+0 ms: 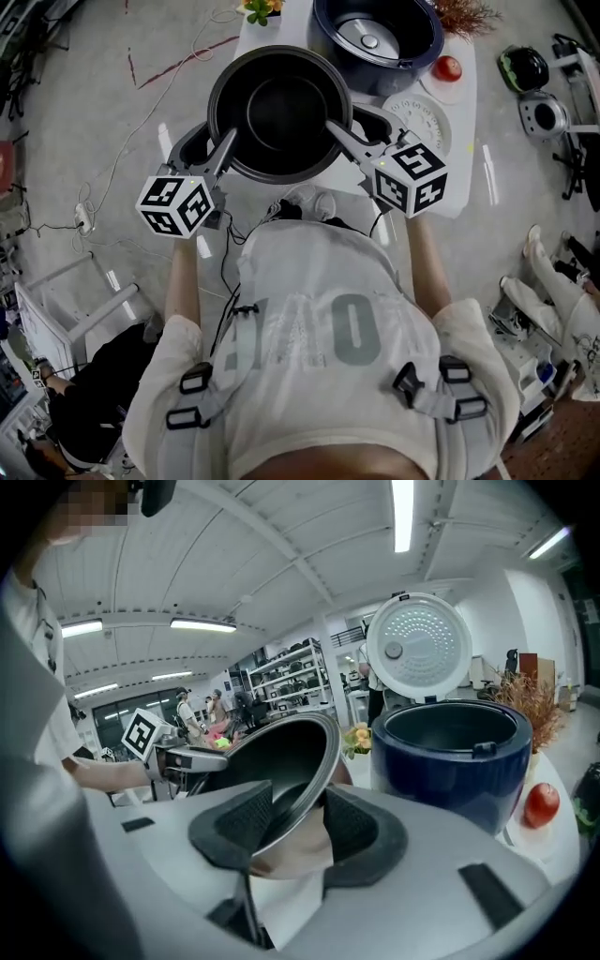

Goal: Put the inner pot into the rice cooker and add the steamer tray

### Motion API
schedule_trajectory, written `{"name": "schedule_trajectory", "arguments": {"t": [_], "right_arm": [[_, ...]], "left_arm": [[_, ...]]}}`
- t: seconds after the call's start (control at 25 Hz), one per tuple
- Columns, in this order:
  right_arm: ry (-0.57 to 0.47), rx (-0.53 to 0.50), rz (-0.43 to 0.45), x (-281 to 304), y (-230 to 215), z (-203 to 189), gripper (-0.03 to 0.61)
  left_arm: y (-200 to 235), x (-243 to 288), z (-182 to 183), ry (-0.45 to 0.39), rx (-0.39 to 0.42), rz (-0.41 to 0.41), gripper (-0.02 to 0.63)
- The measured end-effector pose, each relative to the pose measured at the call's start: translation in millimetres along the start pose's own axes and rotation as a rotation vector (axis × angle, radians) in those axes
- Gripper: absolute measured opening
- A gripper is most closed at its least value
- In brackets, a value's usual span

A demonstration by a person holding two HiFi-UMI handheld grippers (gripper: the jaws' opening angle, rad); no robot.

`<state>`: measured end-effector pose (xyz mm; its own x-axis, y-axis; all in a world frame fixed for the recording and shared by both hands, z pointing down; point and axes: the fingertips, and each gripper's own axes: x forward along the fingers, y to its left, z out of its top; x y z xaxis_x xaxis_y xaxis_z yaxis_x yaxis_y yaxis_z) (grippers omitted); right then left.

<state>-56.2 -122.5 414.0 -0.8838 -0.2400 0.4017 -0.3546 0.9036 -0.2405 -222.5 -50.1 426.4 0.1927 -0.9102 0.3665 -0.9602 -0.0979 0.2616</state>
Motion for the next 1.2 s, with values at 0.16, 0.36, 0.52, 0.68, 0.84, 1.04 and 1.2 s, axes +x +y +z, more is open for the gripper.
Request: {"name": "schedule_trajectory", "arguments": {"t": [0.16,0.36,0.52,0.68,0.84,1.04,1.2], "right_arm": [[-0.067,-0.026,0.022,13,7,36,0.179],[-0.147,-0.080,-0.002,12,16,87,0.177],[-0.212,-0.094,-0.036,-1,23,121,0.176],[-0.274,-0.077,-0.100,-17,6,152,0.175],[-0.314,-0.034,-0.215,-41,-23,174,0.168],[-0.348,0.005,-0.357,-69,-58,193,0.163],[-0.352,0.043,-0.422,-84,-93,198,0.160]], "left_arm": [[15,-12,37,-0.081,0.061,0.038,0.201],[21,-23,86,-0.202,0.090,0.045,0.201],[17,-29,125,-0.291,0.132,0.020,0.201],[4,-14,170,-0.357,0.179,-0.051,0.201],[-22,11,210,-0.406,0.212,-0.137,0.201],[-51,46,242,-0.410,0.246,-0.236,0.201],[-68,84,253,-0.385,0.231,-0.280,0.201]]}}
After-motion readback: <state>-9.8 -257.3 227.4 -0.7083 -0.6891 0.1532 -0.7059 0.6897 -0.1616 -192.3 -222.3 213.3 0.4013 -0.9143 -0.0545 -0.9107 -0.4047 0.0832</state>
